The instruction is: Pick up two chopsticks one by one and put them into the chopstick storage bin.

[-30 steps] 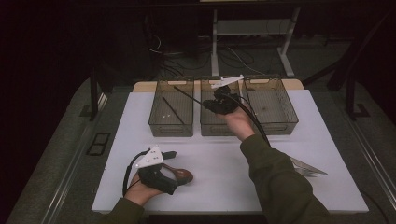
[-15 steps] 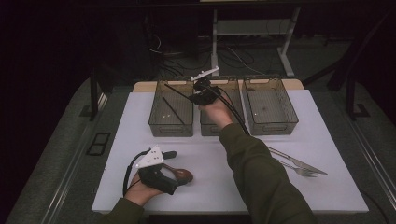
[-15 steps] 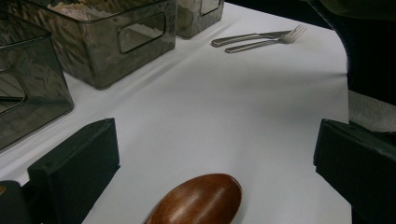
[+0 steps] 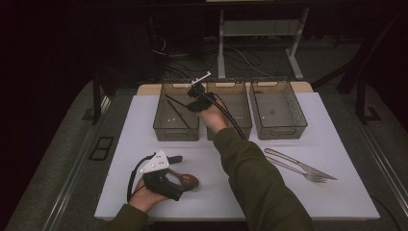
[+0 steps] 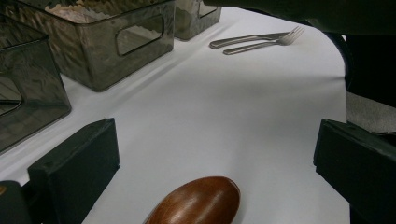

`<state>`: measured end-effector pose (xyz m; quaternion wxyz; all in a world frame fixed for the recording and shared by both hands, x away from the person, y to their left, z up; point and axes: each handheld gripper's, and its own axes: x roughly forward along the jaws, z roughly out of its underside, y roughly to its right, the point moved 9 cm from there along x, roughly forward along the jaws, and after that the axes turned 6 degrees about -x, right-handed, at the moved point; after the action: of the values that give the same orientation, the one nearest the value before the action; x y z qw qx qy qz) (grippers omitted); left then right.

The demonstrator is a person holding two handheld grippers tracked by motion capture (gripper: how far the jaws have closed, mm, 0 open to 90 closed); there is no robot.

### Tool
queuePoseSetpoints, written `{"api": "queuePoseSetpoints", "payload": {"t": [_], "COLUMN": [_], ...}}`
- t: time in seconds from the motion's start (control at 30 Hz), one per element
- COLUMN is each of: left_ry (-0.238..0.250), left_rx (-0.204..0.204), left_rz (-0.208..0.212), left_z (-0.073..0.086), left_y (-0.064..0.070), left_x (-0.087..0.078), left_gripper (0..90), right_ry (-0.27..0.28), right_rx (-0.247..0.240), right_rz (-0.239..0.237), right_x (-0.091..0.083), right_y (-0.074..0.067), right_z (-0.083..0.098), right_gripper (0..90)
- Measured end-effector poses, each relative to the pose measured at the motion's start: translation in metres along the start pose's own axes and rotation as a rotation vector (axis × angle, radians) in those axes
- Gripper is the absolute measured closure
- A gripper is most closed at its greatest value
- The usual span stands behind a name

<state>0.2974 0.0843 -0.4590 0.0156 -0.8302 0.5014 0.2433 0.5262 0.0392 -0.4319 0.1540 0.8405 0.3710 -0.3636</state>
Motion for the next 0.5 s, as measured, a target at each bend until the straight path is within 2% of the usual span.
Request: {"api": "queuePoseSetpoints", "payload": {"t": [0.17, 0.23, 0.5], "left_ry": [0.000, 0.000, 0.003], "left_rx": [0.000, 0.000, 0.002], "left_rz": [-0.001, 0.000, -0.002], "left_z": [0.000, 0.000, -0.001], "left_y": [0.000, 0.000, -0.001], "left_x": [0.000, 0.000, -0.001], "left_gripper": [0.0, 0.0, 0.0], "right_ry": [0.000, 0.020, 0.049], "right_rx": [-0.004, 0.009, -0.001], "right_rz": [-0.017, -0.034, -0.061], "right_x": [0.004, 0.004, -0.001], "right_y": [-0.006, -0.009, -0.015], "right_z": [-0.003, -0.006, -0.009], "right_gripper": [83.8, 80.0, 63.4]}}
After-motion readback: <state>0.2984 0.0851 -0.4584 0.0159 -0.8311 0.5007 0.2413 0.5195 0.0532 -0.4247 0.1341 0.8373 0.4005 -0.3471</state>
